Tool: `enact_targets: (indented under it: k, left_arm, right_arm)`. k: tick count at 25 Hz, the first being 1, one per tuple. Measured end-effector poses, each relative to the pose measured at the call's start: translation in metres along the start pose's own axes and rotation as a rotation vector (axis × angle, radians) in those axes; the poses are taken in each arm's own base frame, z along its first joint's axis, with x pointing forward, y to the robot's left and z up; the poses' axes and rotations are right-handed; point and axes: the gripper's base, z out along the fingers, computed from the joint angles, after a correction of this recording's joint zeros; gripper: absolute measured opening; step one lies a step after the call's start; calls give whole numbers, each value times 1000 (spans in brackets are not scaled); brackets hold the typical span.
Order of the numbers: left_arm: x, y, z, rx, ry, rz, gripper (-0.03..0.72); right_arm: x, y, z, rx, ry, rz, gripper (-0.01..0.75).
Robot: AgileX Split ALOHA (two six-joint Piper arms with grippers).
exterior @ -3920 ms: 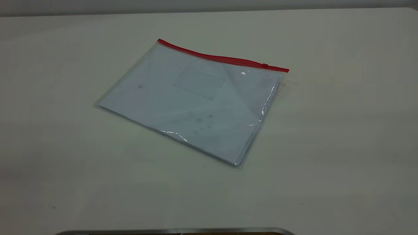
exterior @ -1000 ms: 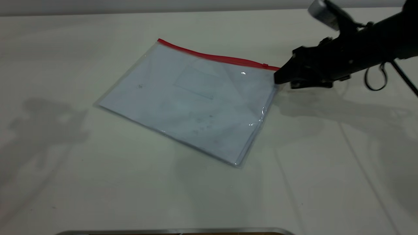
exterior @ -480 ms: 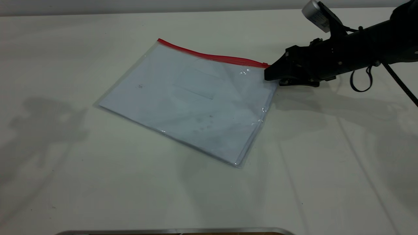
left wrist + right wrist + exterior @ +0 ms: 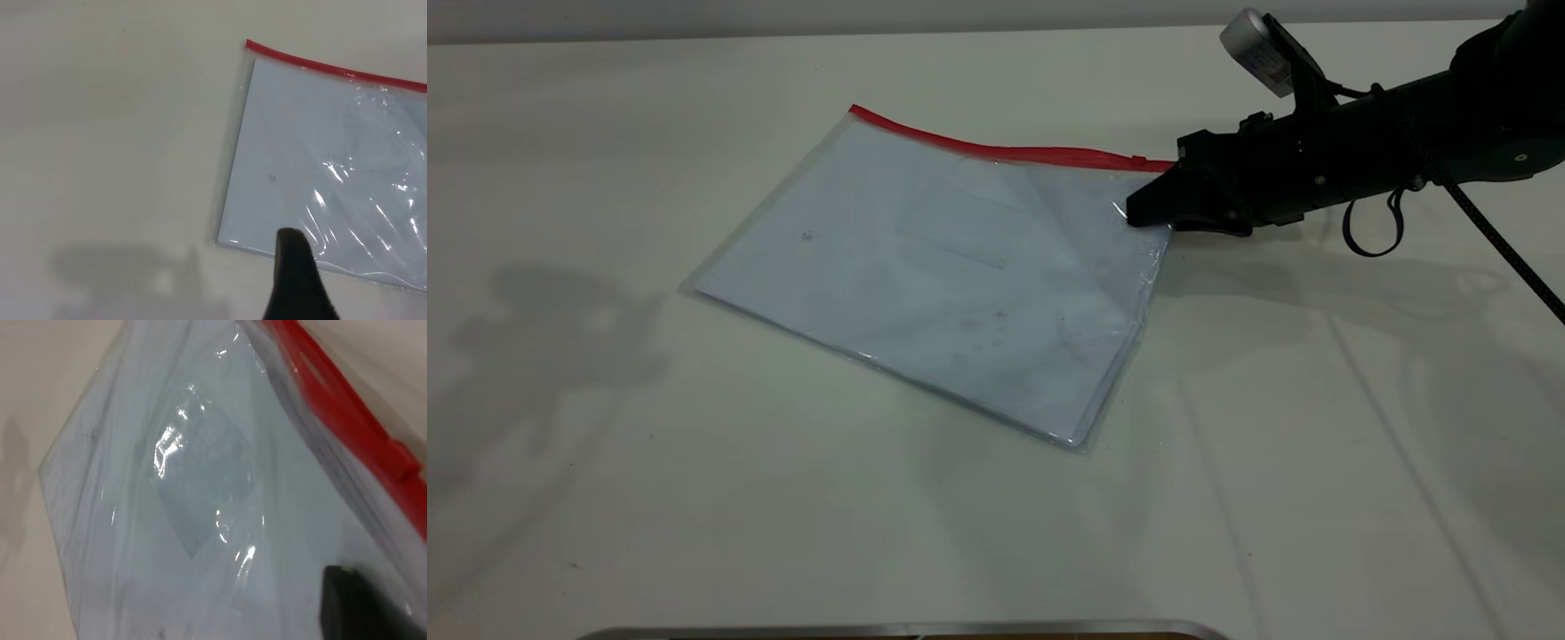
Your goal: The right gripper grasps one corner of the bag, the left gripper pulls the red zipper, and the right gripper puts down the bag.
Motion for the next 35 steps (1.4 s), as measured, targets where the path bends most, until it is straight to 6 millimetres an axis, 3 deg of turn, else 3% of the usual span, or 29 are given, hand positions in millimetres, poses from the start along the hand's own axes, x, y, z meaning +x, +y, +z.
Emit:
enact_targets:
  k: [2, 7, 10, 13, 15, 18, 20, 23, 29, 35]
  left_arm:
    - [0, 0, 0, -1, -2, 0, 534]
    - [0, 0, 0, -3, -4, 0, 534]
    - [0, 0, 0, -3, -4, 0, 534]
    - [-1, 0, 0, -5, -7, 0, 534]
    - [-1, 1, 1, -8, -9, 1, 534]
    - [0, 2, 7, -10, 0, -3, 534]
    - [1, -1, 17, -3, 16, -1, 534]
    - [2, -9, 40, 25, 53, 20, 534]
    - [-16, -35, 99, 120, 114, 243, 534]
    - [-41, -53, 157, 279, 141, 454, 534]
  right_arm:
    - [0, 1, 0, -14, -2, 1, 37]
    - [2, 15, -2, -171, 23, -33, 33]
    - [11, 28, -8, -265, 182, -63, 33]
    - [18, 33, -22, -238, 403, -168, 33]
    - [10, 31, -32, -160, 445, -225, 33]
    - [-19, 34, -41, -78, 356, -263, 33]
    - [-40, 43, -40, -88, 255, -264, 33]
    - [-55, 65, -30, -147, 167, -282, 33]
    - [-47, 97, -9, -228, 193, -327, 33]
    - [-46, 100, -8, -241, 196, -343, 33]
